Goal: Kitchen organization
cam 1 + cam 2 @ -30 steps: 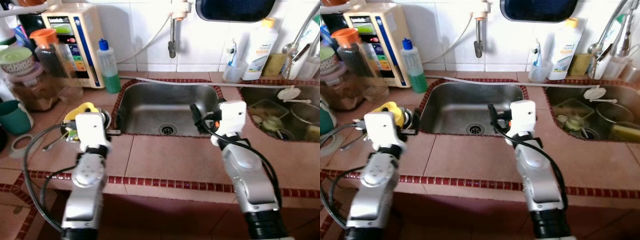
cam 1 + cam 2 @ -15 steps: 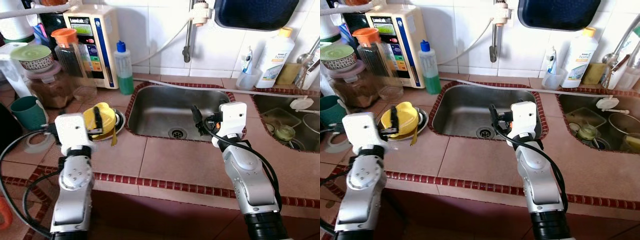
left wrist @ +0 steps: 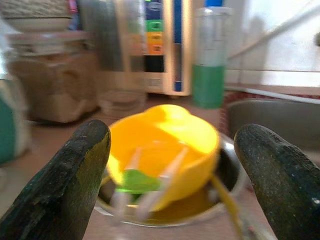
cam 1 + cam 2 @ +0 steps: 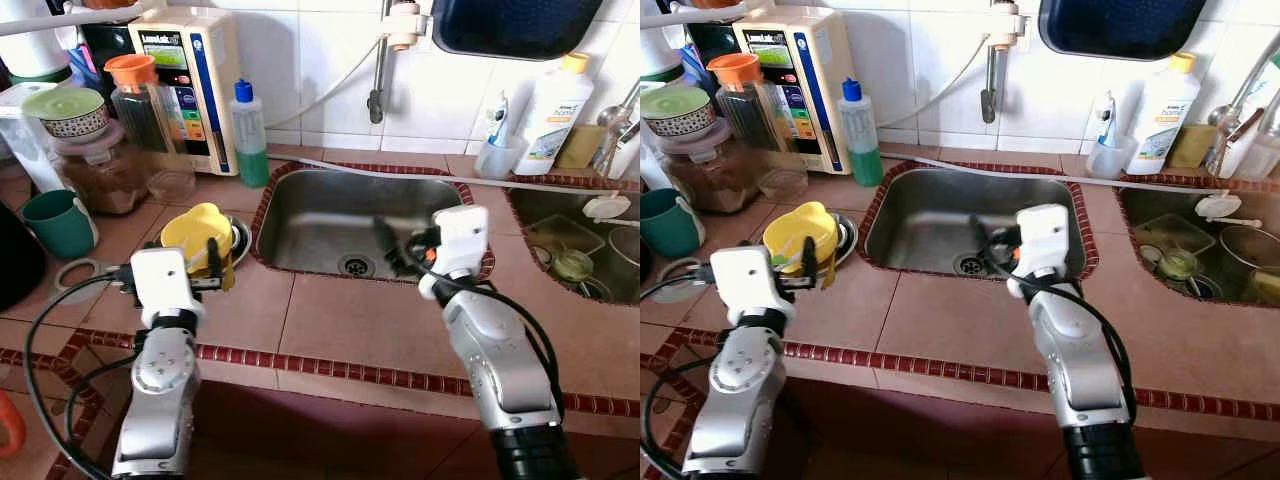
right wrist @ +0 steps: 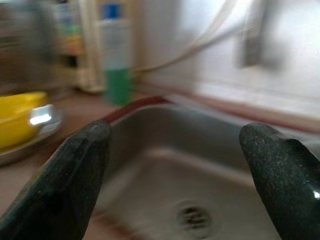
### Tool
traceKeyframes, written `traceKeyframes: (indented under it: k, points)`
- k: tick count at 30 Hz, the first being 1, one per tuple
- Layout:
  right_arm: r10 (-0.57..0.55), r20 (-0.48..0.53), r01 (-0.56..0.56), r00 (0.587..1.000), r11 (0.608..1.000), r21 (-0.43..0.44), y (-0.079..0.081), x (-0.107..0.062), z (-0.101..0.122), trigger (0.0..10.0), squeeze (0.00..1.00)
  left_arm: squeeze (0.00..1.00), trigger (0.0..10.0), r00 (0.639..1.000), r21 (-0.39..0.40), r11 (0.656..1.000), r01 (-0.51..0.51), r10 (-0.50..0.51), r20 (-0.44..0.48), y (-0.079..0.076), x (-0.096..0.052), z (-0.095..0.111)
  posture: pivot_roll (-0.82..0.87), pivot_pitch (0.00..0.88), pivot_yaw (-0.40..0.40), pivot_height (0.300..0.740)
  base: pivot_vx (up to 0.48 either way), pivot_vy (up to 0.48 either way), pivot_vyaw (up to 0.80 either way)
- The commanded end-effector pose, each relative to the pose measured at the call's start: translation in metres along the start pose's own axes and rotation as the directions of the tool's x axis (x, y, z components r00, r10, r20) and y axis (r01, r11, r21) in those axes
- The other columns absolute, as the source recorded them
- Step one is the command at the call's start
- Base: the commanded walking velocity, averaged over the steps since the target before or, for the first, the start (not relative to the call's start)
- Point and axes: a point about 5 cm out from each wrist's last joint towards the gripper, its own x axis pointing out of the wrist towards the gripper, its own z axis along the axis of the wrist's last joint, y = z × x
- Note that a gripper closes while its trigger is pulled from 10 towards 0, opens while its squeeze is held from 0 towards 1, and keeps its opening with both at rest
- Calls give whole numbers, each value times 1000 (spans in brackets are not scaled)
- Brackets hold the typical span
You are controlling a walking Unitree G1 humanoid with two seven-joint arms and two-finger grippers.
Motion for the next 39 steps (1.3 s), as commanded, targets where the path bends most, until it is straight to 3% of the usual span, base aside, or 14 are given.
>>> traceKeyframes:
  k: [1,2,4,6,11,12,13,15,16,17,18,24,39]
  points:
    - [118,9,-119,993,993,20,13,-3,4,10000,0,0,10000,1000,1,1000,8,-8,-8,1,0,-2,-17,0,27,740,0,0,0]
    - [118,9,-119,993,993,20,13,-3,4,10000,0,0,10000,1000,1,1000,8,-8,-8,1,0,-2,-17,0,27,740,0,0,0]
    - [220,2,-219,976,974,62,24,-7,4,10000,0,0,10000,1000,0,1000,9,-9,-11,1,1,-3,-18,0,28,740,0,0,0]
    - [220,2,-219,976,974,62,24,-7,4,10000,0,0,10000,1000,0,1000,9,-9,-11,1,1,-3,-18,0,28,740,0,0,0]
    - [339,0,-337,941,938,85,37,-14,5,10000,0,0,10000,1000,-1,1000,4,-4,-15,3,2,-5,-21,0,30,740,0,0,0]
    - [346,-2,-344,938,935,87,38,-14,5,10000,0,0,9569,1000,0,1000,3,-3,-16,3,2,-5,-21,0,30,740,0,0,0]
    - [364,-5,-362,931,927,95,40,-15,5,10000,0,0,4471,1000,-3,1000,3,-3,-20,4,2,-6,-21,0,30,740,0,0,0]
    - [371,-6,-369,928,924,99,40,-16,5,10000,0,0,4196,1000,-4,1000,2,-2,-22,4,2,-7,-21,0,30,740,0,0,0]
    - [387,-8,-384,922,917,105,42,-17,5,10000,0,0,2588,1000,-6,1000,1,-1,-24,5,2,-7,-21,0,30,740,0,0,0]
    - [387,-8,-384,922,917,105,42,-17,5,10000,0,0,2588,1000,-6,1000,1,-1,-24,5,2,-7,-21,0,30,740,0,0,0]
    - [414,-10,-410,910,905,116,45,-19,6,10000,0,0,0,1000,-12,1000,1,-2,-24,5,1,-8,-21,0,30,740,0,0,0]
    - [470,-25,-463,882,876,131,50,-24,5,10000,0,0,0,1000,-13,1000,3,-3,-21,5,2,-7,-21,0,30,740,0,0,0]
    - [477,-37,-469,878,874,130,49,-24,5,10000,0,0,0,1000,-6,1000,2,-2,-13,5,2,-7,-20,0,27,740,0,0,0]
